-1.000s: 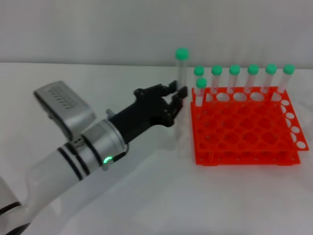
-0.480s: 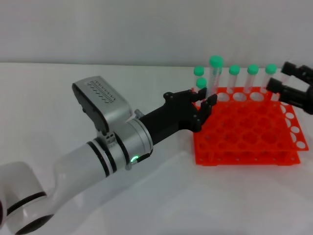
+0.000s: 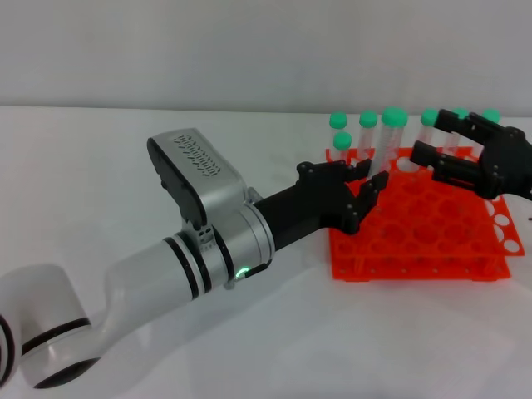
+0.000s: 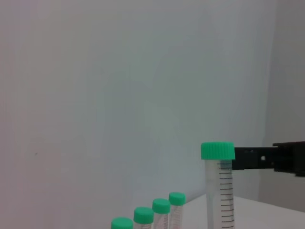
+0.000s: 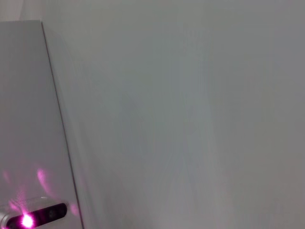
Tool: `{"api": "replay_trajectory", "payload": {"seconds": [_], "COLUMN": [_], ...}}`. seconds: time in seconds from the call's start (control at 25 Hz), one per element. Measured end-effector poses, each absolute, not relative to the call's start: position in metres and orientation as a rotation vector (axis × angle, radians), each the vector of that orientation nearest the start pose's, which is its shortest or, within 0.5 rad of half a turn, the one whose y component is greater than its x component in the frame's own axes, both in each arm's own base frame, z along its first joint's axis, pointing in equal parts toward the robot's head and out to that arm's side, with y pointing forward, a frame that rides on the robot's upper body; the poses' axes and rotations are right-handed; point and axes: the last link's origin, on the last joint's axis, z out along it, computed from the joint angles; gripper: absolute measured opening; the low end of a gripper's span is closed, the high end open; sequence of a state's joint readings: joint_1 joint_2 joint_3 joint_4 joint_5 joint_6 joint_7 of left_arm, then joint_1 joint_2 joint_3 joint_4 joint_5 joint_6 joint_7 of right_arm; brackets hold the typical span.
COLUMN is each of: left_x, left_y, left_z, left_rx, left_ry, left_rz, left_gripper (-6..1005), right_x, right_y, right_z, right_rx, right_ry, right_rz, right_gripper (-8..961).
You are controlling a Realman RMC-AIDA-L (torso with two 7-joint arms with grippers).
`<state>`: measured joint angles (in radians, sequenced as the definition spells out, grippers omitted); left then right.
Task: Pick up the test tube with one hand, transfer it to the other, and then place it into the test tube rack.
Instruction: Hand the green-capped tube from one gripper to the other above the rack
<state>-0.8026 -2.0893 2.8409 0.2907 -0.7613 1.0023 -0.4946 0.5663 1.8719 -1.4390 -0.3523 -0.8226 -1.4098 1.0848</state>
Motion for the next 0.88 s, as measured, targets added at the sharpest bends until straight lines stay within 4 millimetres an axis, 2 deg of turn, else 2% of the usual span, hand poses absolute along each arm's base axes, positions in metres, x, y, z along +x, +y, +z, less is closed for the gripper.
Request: {"api": "replay_trajectory", "payload": {"seconds": [0.32, 0.88], "left_x": [-0.162, -0.156], "left_y": [0.362, 0.366], "left_z": [-0.129, -0.13], "left_rx": [-2.43, -2.438], "left_ry": [-0.402, -0.385], "left_rz": [-0.908, -0.903], "left_gripper": [206, 206], "right_x": [0.223, 0.211], "right_y": [0.376, 0.39], "right_z": [0.027, 0.019], "right_rx": [-2.452, -2.492], "right_ry": [0.416, 0.419], "right_rz": [1.111, 1.046], "right_gripper": [855, 779]}}
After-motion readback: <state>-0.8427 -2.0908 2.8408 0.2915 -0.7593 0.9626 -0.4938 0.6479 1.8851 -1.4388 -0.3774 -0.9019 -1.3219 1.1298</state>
